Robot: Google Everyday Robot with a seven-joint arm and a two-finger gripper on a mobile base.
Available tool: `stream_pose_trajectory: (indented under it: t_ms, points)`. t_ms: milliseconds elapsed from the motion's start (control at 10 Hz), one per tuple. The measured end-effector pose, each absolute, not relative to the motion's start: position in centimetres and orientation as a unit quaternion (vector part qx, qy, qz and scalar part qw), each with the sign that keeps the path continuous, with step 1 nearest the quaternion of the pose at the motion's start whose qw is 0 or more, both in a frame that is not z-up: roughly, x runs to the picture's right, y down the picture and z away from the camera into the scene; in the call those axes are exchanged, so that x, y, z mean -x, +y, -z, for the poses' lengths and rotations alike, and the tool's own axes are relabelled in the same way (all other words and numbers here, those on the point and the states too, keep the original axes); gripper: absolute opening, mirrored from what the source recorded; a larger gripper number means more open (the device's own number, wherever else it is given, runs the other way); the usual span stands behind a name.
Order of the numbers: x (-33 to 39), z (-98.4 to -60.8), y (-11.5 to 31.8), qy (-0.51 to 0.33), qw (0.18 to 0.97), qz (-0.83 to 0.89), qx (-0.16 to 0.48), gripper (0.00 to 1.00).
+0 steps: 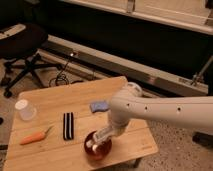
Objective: Place the bottle in the ceramic bowl
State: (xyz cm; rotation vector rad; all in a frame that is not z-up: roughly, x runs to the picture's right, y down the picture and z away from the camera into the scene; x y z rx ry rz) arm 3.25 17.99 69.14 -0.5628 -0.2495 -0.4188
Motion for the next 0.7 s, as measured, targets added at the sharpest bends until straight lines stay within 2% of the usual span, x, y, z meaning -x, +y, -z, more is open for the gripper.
stream_pose_trajectory:
  t_ms: [700]
  points:
    - [-2.21,-69.47,18.22,-0.119,0.927,0.217,0.280,0.80]
